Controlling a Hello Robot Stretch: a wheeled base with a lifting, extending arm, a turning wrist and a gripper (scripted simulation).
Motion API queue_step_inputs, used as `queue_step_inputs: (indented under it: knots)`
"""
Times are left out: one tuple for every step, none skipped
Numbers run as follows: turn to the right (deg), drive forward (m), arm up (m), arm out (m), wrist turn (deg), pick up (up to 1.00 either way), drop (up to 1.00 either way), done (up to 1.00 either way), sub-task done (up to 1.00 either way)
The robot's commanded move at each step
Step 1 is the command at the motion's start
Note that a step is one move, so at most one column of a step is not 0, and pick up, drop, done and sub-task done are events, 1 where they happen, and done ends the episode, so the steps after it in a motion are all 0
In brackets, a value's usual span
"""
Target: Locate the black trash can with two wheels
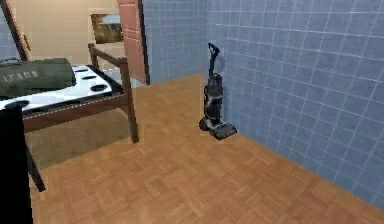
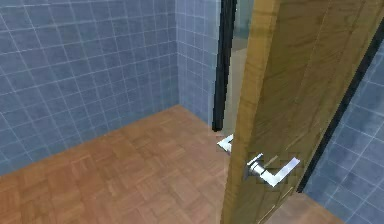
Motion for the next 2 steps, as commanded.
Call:
queue_step_inputs:
  knots:
    - [0.0,0.25,0.0,0.0,0.0,0.0,0.0,0.0,0.0]
    - [-12.0,0.0,0.0,0.0,0.0,0.0,0.0,0.0,0.0]
